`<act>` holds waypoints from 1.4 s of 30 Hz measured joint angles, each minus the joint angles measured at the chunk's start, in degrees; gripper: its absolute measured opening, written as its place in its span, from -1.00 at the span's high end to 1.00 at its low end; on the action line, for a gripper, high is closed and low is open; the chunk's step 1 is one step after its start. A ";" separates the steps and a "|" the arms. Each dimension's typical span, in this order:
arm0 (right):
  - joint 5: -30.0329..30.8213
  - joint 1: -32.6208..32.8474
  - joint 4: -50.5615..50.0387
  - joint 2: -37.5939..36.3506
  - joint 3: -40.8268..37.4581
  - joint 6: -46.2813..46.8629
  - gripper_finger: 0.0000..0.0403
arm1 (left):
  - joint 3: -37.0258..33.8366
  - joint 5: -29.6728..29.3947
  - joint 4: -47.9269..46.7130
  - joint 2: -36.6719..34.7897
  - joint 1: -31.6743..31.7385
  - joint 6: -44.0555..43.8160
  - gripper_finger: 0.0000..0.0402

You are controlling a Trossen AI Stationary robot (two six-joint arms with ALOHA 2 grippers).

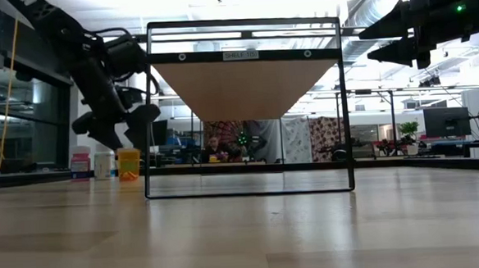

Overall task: Pick and place medicine bottles onto shelf by color
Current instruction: Put the yellow pill bottle on the shelf

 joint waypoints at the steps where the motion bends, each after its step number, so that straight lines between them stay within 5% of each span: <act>1: 0.00 0.00 0.00 0.00 0.00 0.00 -0.68 | 0.00 0.02 0.60 0.73 0.35 0.01 -0.42; 18: 0.00 0.00 0.00 0.00 0.00 -0.39 -0.68 | 0.02 2.85 3.64 5.94 1.62 1.14 -0.40; 33: 0.00 0.00 0.00 0.00 0.00 -0.42 -0.68 | 0.02 3.03 1.24 5.78 1.44 1.42 0.10; 42: 0.00 0.00 -0.01 0.00 0.00 -0.44 -0.68 | 0.02 4.79 -0.79 -2.44 1.42 2.46 0.01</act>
